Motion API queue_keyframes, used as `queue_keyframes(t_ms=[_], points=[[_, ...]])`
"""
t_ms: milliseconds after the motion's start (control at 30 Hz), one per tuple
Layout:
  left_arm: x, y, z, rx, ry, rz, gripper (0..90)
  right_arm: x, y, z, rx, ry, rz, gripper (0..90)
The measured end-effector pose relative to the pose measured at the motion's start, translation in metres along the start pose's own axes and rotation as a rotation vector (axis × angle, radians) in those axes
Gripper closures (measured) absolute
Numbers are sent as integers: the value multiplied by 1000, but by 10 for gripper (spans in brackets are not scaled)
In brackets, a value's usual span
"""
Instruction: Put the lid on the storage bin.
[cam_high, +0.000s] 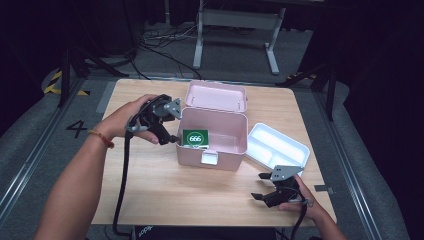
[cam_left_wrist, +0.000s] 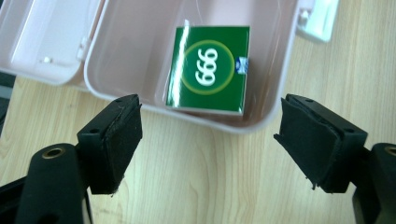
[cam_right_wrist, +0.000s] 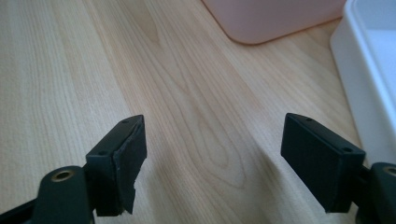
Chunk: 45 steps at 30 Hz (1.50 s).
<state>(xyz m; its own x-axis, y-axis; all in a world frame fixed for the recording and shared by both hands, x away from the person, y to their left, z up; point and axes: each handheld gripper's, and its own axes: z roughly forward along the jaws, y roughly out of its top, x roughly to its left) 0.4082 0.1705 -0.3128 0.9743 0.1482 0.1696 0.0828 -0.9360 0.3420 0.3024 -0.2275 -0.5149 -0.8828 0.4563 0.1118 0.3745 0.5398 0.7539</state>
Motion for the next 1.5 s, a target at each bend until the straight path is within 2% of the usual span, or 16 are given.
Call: queue_keyframes(t_ms=[133,167,367,400,500,567,667,700,767,833,1033,1200,1333,1433,1467,1500], points=[[-12,-19,-6,-23,17,-20,213,-1,4,-9,-30,-14,-6,251],[-18,-30,-8,-51,26,-35,212,-2,5,-12,-33,-24,-11,258],[-35,-60,-4,-96,67,-91,203,-3,8,-14,-20,-32,-33,283],[-35,-60,-4,-96,67,-91,202,-3,8,-14,-20,-32,-33,283],[-45,-81,6,-113,83,-137,200,-4,9,-16,-18,-44,-40,292],[-46,-87,8,-117,81,-140,198,-4,9,-17,-17,-49,-43,294],[-53,-101,18,-121,86,-183,196,-7,12,-21,-21,-67,-48,306],[-59,-111,26,-130,81,-210,195,-10,15,-25,-20,-81,-51,318],[-63,-115,31,-141,77,-228,196,-11,16,-28,-26,-89,-55,327],[-71,-124,42,-120,73,-235,198,-15,19,-33,-31,-106,-57,341],[-92,-151,70,-118,39,-310,201,-34,29,-46,-19,-173,-54,399],[-100,-160,79,-153,22,-352,201,-44,34,-47,-5,-197,-47,405],[-107,-164,88,-142,7,-361,202,-54,35,-47,21,-194,-36,410],[-108,-166,91,-160,-7,-377,199,-67,36,-48,67,-181,-28,463],[-108,-167,92,-175,-9,-390,199,-77,38,-47,131,-190,-35,491],[-108,-167,92,-175,-9,-390,195,-77,38,-47,131,-190,-35,491]])
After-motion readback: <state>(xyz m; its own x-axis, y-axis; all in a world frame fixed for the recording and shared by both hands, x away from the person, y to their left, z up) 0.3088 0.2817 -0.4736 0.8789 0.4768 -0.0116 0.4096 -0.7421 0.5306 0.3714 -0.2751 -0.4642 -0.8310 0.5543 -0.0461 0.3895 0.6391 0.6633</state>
